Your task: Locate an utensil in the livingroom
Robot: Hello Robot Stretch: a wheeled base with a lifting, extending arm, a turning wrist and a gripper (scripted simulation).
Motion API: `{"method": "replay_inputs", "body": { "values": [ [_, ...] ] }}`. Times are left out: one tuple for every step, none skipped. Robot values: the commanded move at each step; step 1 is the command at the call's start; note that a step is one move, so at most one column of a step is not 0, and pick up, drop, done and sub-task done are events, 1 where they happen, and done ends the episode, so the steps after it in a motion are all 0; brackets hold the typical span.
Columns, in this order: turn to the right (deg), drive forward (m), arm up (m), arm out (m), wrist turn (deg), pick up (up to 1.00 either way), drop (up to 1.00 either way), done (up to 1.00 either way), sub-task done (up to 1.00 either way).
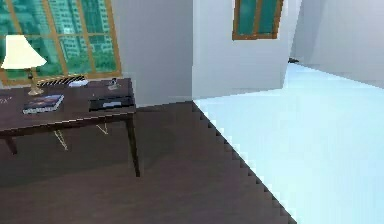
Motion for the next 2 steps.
{"method": "replay_inputs", "body": {
  "values": [
    [-45.0,0.0,0.0,0.0,0.0,0.0,0.0,0.0,0.0],
    [-12.0,0.0,0.0,0.0,0.0,0.0,0.0,0.0,0.0]
  ]
}}
